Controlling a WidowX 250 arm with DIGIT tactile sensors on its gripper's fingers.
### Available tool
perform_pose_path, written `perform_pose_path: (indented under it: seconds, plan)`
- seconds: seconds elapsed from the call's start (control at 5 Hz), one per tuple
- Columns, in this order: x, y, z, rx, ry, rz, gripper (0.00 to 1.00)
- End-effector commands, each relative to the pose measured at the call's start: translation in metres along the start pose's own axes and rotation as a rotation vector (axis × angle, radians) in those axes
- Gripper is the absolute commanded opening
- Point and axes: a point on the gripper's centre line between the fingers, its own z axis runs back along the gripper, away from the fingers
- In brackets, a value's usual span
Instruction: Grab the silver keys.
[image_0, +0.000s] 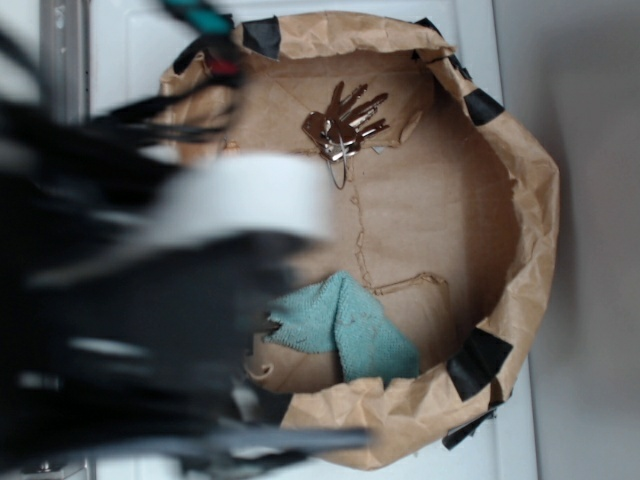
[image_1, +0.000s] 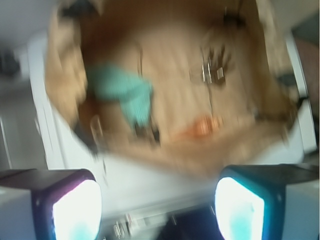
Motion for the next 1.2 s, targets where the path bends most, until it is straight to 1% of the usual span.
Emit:
perform_pose_path:
  seconds: [0.0,0.2,1.0]
  plan:
    - [0.04,0.039,-0.016,0.042,-0.209,0.494,1.0]
    - [0.029,0.055,-0.022,0.124,-0.213,0.733,1.0]
    - [0.029,0.055,-0.022,0.124,-0.213,0.733,1.0]
